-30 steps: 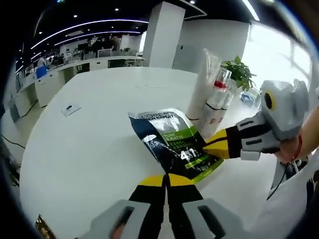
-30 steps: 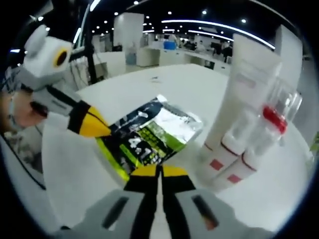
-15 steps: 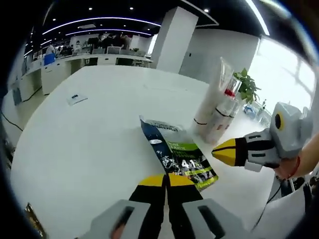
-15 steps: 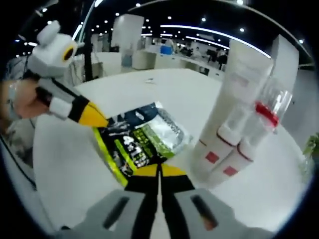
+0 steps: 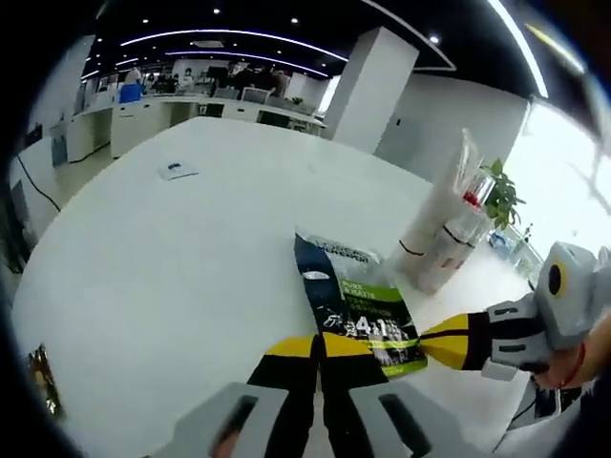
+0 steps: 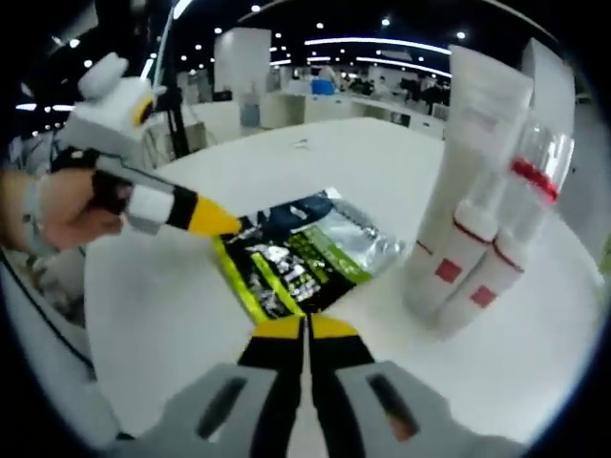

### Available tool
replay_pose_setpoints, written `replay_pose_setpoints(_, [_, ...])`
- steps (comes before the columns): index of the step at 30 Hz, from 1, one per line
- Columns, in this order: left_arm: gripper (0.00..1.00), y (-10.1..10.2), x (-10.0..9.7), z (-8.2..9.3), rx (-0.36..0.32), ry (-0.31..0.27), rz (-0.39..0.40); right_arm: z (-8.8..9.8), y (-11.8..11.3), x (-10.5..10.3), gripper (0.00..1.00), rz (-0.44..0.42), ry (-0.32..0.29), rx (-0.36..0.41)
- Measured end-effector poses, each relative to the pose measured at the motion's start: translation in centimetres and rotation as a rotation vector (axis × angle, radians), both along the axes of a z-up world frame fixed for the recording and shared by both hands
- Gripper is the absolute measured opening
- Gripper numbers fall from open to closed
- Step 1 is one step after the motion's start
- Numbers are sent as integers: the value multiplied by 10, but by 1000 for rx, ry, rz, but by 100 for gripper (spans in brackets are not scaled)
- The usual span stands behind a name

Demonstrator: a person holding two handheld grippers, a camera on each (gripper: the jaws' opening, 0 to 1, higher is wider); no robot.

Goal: Arrange the skincare products in the storage area until every visible bottle or jar stands upright without overlapping.

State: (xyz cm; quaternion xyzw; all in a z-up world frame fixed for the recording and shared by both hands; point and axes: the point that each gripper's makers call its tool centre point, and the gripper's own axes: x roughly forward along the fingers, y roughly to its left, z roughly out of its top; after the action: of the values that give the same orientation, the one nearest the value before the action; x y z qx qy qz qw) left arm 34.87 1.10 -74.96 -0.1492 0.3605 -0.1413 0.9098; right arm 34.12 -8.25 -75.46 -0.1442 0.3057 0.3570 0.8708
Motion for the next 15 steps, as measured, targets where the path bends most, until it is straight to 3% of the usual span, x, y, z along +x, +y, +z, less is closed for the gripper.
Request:
replay_pose_setpoints(2, [0, -1, -1, -4, 11, 5, 0, -5, 1, 1, 0, 7, 4, -29])
replay_pose_setpoints(9, [0, -12, 2, -8, -21, 12, -46, -1, -9, 25, 0, -17, -84, -86])
replay_pose_setpoints(15, [1, -17, 15, -8, 43, -43, -107, 0, -14, 32, 0, -34, -100, -117])
